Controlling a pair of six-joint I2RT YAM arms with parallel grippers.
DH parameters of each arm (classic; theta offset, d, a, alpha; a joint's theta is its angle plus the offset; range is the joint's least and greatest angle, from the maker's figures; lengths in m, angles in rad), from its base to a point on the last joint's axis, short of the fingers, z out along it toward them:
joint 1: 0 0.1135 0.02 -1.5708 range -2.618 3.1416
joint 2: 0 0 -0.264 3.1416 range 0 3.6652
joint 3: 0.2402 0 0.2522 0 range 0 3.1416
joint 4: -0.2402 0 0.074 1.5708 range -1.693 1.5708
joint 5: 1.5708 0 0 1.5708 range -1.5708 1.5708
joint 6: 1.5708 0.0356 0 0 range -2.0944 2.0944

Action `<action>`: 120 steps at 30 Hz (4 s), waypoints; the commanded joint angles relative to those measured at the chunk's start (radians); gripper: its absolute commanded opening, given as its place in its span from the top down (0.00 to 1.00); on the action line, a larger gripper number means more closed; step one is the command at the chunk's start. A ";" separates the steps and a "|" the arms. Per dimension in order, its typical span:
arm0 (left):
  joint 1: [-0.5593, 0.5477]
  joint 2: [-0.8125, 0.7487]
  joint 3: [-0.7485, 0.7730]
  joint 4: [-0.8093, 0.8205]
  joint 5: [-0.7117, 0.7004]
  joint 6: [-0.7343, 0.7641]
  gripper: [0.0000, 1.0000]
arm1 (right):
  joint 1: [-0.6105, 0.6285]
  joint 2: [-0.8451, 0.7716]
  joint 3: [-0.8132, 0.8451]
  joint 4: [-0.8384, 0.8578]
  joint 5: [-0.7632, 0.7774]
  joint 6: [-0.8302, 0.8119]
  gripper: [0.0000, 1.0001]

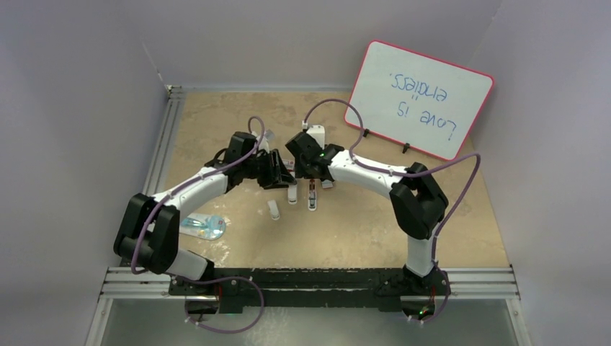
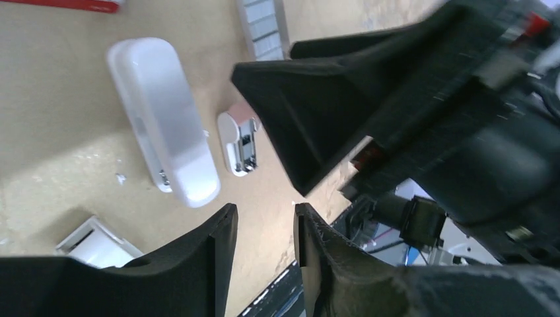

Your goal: Load the staples into the stapler

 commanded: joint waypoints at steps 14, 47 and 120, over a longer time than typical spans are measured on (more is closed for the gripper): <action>-0.069 0.044 -0.037 0.097 0.071 -0.068 0.69 | -0.005 -0.037 -0.104 0.018 -0.026 -0.007 0.63; -0.250 0.297 0.031 0.149 -0.117 -0.176 0.87 | -0.008 -0.101 -0.178 0.031 -0.034 0.018 0.70; -0.248 0.440 0.067 0.087 -0.145 -0.170 1.00 | 0.157 -0.146 -0.447 0.052 -0.103 0.286 0.75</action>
